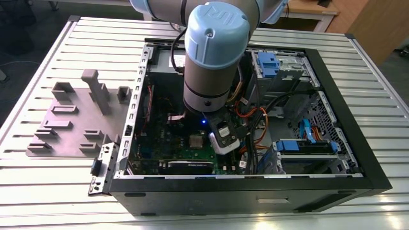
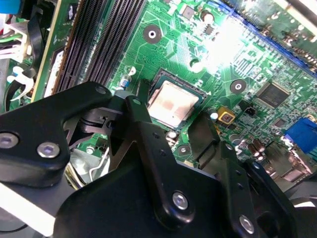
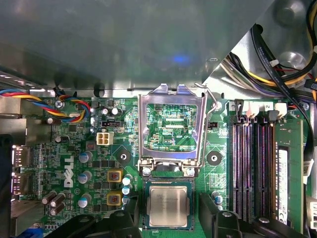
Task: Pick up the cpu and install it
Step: 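Place the cpu into insertion slot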
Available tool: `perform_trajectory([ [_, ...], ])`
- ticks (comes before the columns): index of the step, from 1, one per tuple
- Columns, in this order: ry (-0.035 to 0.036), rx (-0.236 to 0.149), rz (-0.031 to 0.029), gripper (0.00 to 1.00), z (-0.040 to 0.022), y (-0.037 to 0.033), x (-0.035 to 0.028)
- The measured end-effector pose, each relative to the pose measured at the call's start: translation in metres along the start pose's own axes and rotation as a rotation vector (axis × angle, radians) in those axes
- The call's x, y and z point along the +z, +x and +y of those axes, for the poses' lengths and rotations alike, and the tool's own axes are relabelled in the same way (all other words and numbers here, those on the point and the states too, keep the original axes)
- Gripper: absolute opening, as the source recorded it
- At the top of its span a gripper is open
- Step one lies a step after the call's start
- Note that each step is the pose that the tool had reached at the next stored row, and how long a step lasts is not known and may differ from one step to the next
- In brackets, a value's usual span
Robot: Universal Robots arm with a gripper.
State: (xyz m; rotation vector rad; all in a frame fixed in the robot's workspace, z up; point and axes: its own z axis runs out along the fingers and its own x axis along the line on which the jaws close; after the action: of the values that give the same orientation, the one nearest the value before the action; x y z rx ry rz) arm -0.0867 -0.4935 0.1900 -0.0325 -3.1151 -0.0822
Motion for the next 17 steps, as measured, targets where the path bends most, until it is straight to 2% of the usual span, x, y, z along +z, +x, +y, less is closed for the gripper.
perform_trajectory([
  [3,0.0,0.0,0.0,0.58,0.0001,0.0001,-0.0024],
  [11,-0.0001,0.0,0.0001,0.58,0.0009,0.0004,-0.0162],
  [14,-0.0002,0.0,0.0002,0.57,0.0009,0.0004,-0.0171],
  [16,-0.0002,0.0,0.0001,0.44,0.0009,0.0004,-0.0172],
  [17,-0.0001,0.0,0.0002,0.44,0.0009,0.0004,-0.0172],
])
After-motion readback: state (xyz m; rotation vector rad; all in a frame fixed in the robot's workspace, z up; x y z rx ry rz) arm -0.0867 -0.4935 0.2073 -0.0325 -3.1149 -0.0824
